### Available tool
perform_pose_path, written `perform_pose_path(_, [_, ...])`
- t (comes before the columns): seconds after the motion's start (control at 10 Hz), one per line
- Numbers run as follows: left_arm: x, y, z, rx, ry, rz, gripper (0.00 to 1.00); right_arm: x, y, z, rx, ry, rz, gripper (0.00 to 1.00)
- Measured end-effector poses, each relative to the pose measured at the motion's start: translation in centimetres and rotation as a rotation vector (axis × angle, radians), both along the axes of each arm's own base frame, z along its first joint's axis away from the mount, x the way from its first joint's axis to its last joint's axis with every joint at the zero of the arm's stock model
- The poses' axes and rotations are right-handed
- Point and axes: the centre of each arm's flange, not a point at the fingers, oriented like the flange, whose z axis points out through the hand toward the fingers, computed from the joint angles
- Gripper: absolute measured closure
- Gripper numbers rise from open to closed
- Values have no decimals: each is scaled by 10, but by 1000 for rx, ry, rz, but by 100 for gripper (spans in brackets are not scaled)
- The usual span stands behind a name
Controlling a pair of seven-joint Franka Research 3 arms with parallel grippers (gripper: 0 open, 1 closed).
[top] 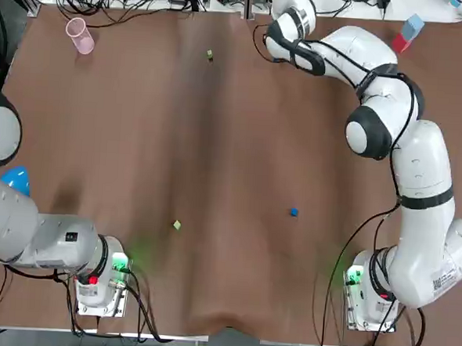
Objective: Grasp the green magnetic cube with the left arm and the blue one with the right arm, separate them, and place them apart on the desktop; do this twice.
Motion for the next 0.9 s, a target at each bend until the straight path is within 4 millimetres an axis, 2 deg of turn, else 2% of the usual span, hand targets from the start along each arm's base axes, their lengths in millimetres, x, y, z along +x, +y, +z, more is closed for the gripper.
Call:
perform_pose_path(0.3, [1, 0, -1, -1, 2, -11, 0, 31, -41, -15, -22, -52, 64, 78])
perform_pose_path(0.5, [1, 0, -1, -1, 2, -36, 0, 43, -62, -33, -53, -75, 153, 78])
perform_pose_path(0.8, [1, 0, 3, -2, -9, -40, 0, 47, -72, -46, -63, -74, 172, 75])
perform_pose_path(0.9, [1, 0, 4, -2, -11, -40, 0, 47, -71, -44, -65, -69, 170, 64])
